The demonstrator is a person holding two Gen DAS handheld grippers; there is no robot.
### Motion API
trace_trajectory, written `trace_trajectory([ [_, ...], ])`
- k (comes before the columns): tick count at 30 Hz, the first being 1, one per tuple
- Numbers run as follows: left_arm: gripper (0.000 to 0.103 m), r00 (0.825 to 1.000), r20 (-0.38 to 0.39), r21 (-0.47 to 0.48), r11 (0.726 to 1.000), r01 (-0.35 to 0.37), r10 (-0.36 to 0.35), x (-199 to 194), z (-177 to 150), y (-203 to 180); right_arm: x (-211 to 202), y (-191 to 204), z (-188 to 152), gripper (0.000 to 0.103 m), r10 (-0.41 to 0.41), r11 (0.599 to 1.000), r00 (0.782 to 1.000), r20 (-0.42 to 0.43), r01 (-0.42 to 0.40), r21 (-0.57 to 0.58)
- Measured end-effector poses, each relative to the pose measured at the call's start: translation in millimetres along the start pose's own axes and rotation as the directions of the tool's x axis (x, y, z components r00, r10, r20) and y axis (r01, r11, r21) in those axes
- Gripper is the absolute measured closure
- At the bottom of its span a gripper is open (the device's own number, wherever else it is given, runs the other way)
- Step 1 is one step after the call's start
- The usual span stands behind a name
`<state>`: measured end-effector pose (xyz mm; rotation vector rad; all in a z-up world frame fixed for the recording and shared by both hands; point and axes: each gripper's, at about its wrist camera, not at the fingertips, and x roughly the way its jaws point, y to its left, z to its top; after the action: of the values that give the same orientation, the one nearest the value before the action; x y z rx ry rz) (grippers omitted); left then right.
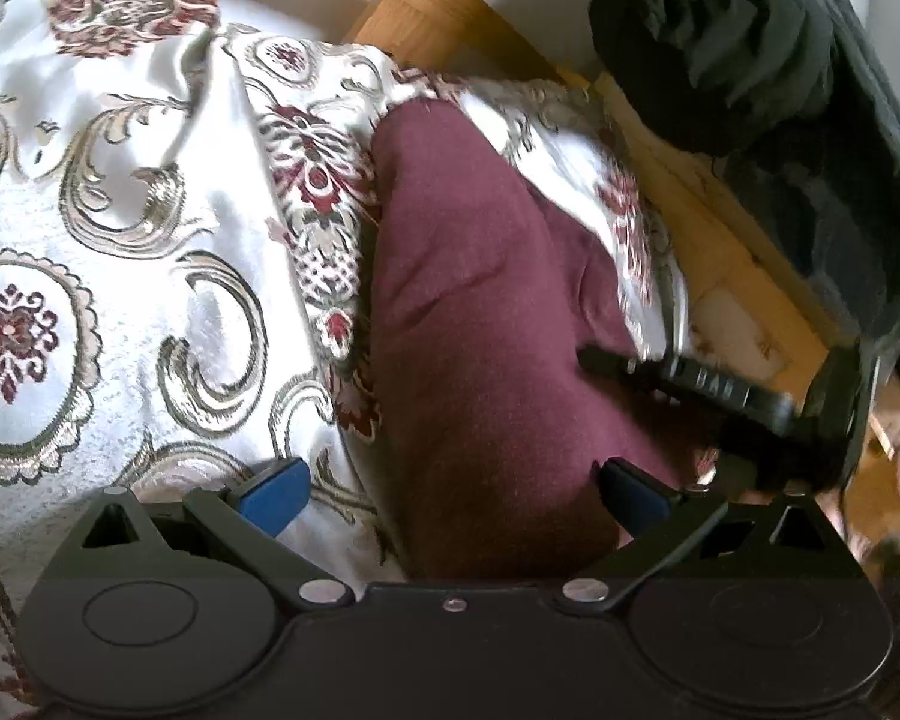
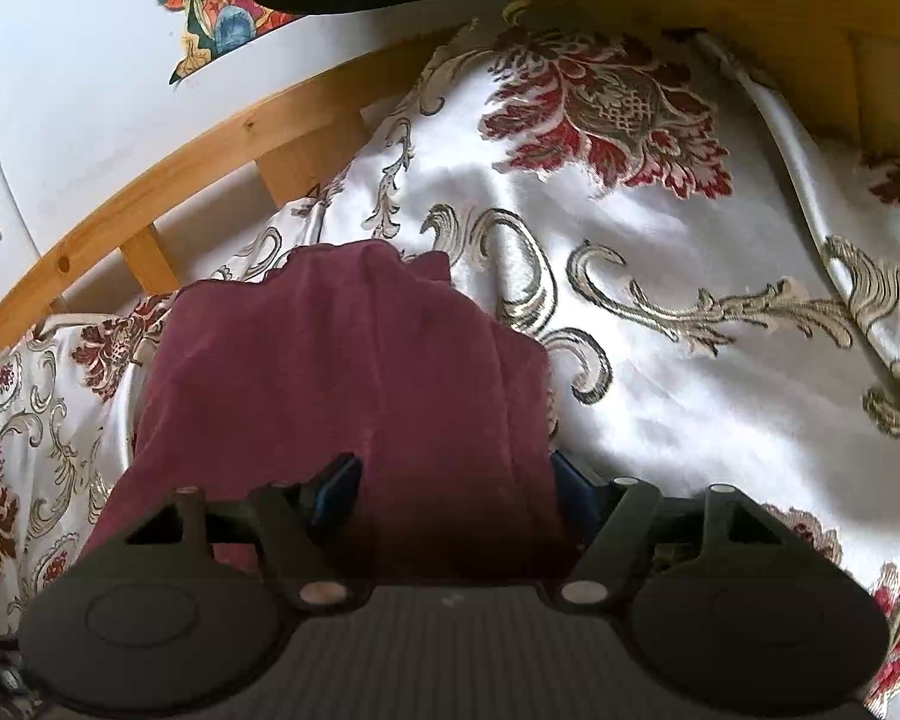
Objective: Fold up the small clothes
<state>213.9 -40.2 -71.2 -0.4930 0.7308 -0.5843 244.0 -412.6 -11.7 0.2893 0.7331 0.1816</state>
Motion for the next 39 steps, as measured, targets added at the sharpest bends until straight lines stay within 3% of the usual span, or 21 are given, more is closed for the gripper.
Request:
trace_trajectory([
  [5, 0.001, 0.996, 0.065, -0.048, 0.997, 0.06, -0.057, -8, 2, 4, 1, 2, -5, 0.029, -0.007, 1.0, 1.0, 0.01, 0.008, -0.012],
  [13, 0.007, 0.99, 0.052, -0.161, 0.977, 0.141, -0.134, -4, 2, 11, 1, 0, -5, 0.028, 0.0, 1.0, 1.0, 0.006, 0.0, 0.002],
  [22, 0.012, 0.997, -0.01, -0.151, 0.986, 0.069, -0.071, 4, 1, 11, 1, 0, -7, 0.028, -0.002, 1.0, 1.0, 0.009, 0.002, 0.004],
  [34, 0.013, 0.998, -0.023, -0.141, 0.988, 0.055, -0.059, 8, 2, 11, 2, 3, -3, 0.028, -0.018, 1.0, 1.0, -0.01, 0.018, -0.001],
  [37, 0.019, 0.997, -0.029, -0.167, 0.984, 0.065, -0.071, 9, 4, 13, 1, 8, 0, 0.037, -0.026, 1.0, 0.999, -0.019, 0.025, -0.011],
  [39, 0.026, 0.996, -0.04, -0.173, 0.982, 0.077, -0.085, 10, 5, 14, -1, 15, 1, 0.054, -0.023, 0.999, 1.0, -0.021, 0.023, -0.035],
])
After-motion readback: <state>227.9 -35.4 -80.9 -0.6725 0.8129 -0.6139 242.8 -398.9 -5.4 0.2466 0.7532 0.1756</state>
